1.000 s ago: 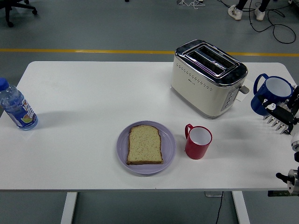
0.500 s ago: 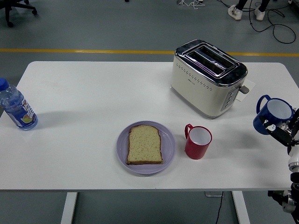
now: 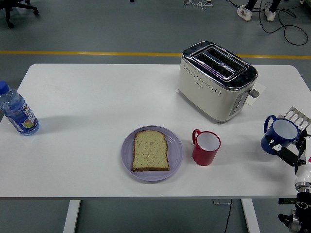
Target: Pick up the cup,pour liquid into bread,place the cup on the desk
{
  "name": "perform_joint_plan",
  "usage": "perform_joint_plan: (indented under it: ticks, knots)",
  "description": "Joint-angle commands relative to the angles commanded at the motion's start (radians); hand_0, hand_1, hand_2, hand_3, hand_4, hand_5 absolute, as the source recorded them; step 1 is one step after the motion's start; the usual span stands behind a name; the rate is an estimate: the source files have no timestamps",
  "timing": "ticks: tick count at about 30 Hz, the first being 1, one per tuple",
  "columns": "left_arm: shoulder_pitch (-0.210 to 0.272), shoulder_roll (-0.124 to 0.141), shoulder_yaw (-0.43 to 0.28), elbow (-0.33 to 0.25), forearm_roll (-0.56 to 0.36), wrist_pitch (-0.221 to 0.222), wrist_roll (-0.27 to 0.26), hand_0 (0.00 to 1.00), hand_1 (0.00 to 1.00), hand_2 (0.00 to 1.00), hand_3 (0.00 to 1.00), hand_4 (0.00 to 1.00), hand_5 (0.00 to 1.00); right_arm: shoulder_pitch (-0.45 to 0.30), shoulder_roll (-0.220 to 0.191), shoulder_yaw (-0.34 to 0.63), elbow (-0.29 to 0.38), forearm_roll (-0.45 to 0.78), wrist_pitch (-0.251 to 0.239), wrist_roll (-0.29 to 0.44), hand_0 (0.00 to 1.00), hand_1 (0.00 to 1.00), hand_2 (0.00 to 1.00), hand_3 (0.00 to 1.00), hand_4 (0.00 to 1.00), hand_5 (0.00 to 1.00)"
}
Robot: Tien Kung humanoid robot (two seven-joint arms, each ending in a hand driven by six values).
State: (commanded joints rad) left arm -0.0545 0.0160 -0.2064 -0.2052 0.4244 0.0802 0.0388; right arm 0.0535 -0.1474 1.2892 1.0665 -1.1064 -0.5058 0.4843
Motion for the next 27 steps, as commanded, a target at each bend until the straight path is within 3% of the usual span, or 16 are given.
perform_joint_plan:
  ticks: [19, 27]
  knots:
    - [-0.012, 0.004, -0.019, -0.001, 0.008, 0.000, 0.000, 0.639, 0.650, 0.667, 0.567, 0.334, 0.843, 0.033, 0.004, -0.032, -0.104, -0.004, 0.013, 0.009, 0.504, 0.418, 0.551, 0.579, 0.615, 0.002]
    - [-0.016, 0.003, -0.024, -0.001, 0.009, 0.000, 0.000, 0.640, 0.650, 0.667, 0.568, 0.336, 0.845, 0.042, 0.002, -0.035, -0.118, -0.013, 0.020, -0.002, 0.498, 0.431, 0.558, 0.592, 0.621, 0.002]
